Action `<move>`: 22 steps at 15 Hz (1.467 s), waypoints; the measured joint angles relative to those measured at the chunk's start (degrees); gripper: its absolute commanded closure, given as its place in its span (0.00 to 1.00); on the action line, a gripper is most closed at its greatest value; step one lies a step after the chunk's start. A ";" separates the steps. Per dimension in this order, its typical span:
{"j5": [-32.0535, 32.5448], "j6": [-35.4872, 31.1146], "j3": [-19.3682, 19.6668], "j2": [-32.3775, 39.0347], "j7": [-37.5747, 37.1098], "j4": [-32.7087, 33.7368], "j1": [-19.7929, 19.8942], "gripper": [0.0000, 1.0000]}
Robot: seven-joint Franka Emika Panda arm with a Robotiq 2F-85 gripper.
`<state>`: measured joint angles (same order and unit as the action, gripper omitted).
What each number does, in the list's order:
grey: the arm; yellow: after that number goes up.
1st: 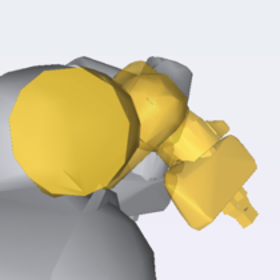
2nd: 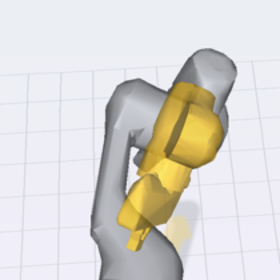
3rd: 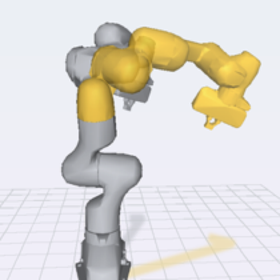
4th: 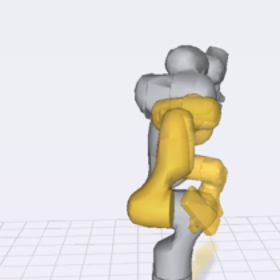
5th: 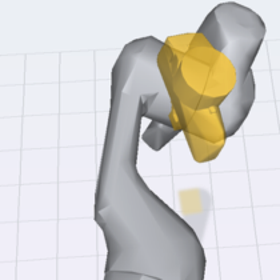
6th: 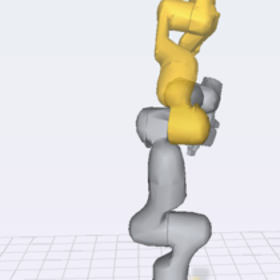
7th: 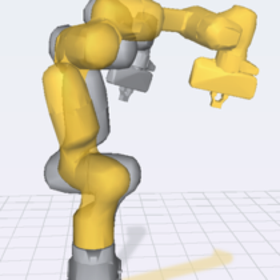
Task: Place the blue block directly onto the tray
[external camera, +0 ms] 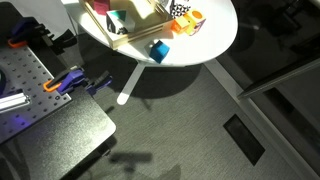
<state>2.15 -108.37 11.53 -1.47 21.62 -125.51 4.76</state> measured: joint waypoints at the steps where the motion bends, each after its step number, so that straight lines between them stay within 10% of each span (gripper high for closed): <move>1: 0.21 -1.36 -0.05 0.69 -0.45 0.00 0.00 0.00; 22: 6.45 -23.08 -0.66 16.32 -8.78 -0.28 0.99 0.00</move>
<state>8.61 -131.45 10.87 14.85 12.84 -125.79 5.76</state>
